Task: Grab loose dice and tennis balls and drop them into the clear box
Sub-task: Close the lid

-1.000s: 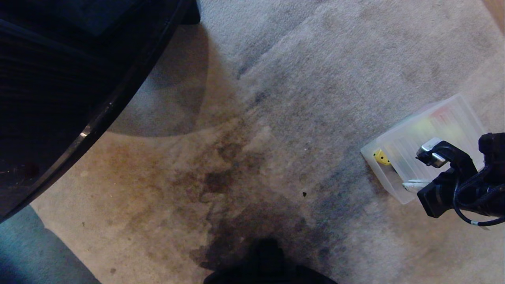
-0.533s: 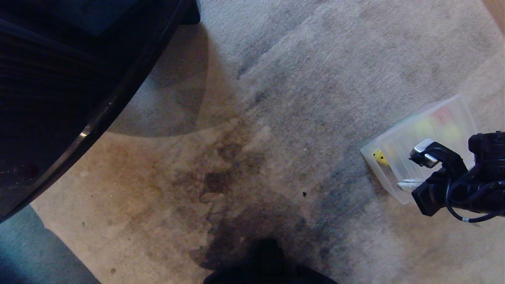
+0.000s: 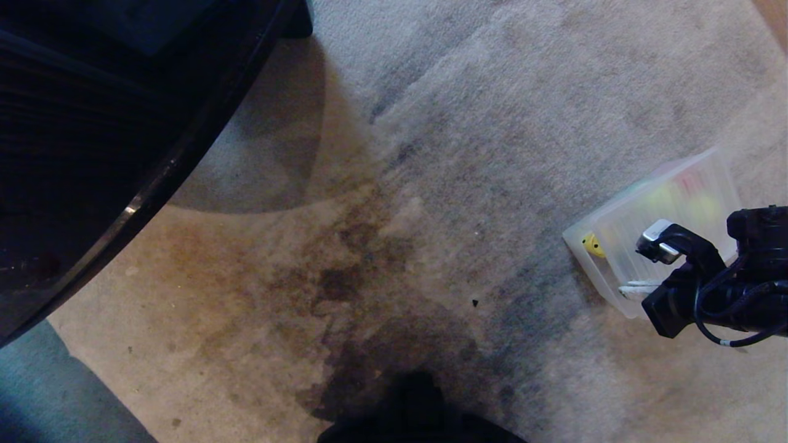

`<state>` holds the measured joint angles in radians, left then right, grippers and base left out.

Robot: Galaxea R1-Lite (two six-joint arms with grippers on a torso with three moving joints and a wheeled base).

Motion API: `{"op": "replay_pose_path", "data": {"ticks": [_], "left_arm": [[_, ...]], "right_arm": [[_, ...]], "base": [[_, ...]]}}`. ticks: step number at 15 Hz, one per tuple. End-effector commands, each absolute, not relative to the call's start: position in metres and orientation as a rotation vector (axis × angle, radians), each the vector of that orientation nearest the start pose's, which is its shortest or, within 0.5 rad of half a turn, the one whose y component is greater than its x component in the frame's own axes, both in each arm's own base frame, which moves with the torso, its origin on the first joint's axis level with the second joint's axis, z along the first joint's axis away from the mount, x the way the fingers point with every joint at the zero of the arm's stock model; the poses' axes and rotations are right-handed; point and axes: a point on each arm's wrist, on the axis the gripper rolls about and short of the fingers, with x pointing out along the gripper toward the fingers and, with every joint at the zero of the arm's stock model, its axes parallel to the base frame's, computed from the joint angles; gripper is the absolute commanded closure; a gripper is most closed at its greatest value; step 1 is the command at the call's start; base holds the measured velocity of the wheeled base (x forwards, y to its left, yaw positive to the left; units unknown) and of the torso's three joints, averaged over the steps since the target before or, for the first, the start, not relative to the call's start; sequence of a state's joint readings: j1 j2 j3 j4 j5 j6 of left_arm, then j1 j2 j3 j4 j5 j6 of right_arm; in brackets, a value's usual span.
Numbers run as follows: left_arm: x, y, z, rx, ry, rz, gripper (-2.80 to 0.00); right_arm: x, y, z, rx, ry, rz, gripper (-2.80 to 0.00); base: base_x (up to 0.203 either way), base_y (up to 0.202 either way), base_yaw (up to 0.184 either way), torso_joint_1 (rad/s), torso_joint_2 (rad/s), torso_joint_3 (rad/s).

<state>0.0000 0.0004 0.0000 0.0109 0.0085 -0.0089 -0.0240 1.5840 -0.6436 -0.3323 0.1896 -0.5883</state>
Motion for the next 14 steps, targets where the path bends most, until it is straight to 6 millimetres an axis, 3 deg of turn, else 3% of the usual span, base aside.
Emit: {"op": "replay_pose_path", "data": {"ticks": [1, 4, 14], "left_arm": [[-0.023, 0.0, 0.074, -0.009, 0.011, 0.009, 0.0], [-0.023, 0.0, 0.075, -0.009, 0.009, 0.009, 0.0], [-0.023, 0.0, 0.074, -0.009, 0.011, 0.009, 0.0]], "right_arm": [[0.252, -0.005, 0.144, -0.518, 0.541, 0.332, 0.0], [0.254, -0.018, 0.149, -0.57, 0.534, 0.3, 0.0], [0.251, -0.018, 0.145, -0.59, 0.58, 0.325, 0.0]], "base": [[0.0, 0.0, 0.0, 0.0, 0.0, 0.0], [0.0, 0.0, 0.0, 0.0, 0.0, 0.0], [0.0, 0.0, 0.0, 0.0, 0.0, 0.0]]}}
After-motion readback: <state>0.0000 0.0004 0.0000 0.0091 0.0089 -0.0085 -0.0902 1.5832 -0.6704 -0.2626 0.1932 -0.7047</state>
